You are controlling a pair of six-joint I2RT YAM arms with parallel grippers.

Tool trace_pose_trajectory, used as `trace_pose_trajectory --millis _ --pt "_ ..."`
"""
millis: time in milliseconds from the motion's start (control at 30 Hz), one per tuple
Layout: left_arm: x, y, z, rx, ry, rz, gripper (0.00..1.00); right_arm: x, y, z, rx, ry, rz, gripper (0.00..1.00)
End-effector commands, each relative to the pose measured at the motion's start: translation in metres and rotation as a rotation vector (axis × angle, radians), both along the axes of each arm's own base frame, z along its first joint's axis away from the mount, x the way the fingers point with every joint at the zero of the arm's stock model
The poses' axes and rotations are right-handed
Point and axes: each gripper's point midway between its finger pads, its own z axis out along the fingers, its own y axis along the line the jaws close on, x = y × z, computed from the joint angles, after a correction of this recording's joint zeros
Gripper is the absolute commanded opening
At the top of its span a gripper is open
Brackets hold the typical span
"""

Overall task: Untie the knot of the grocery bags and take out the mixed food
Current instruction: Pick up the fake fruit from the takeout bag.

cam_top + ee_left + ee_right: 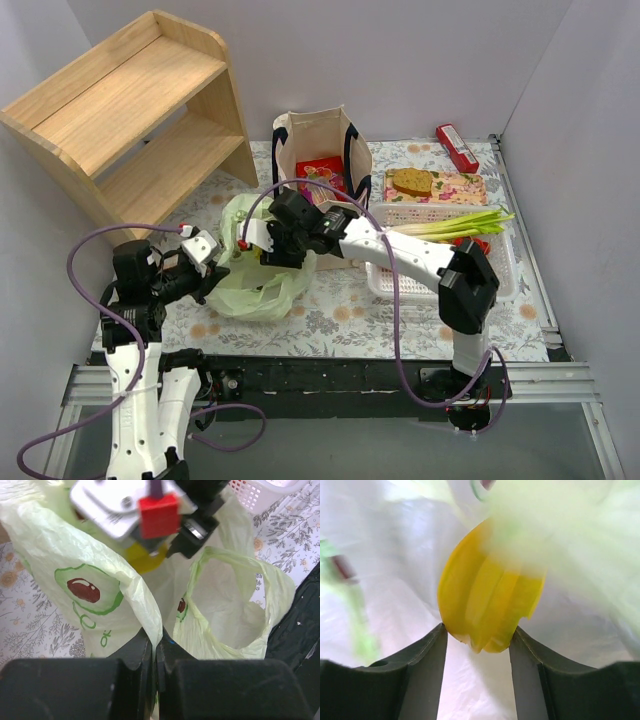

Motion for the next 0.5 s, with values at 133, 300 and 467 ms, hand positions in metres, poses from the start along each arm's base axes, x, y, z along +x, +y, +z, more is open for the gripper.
trace_pose_trajectory --millis 133,300,467 --pt "0.011 0.006 0.006 0.0 -0.028 0.048 0.0 -0.071 -0.009 0.017 0.167 0.184 0.275 0.15" --pt "0.016 0.012 -0.002 0.02 -0.013 0.077 0.0 -0.093 -0.005 0.054 0.344 0.219 0.38 0.14" --pt "0.024 0.019 -0.01 0.036 -0.004 0.117 0.0 -0.103 -0.003 0.094 0.445 0.198 0.437 0.13"
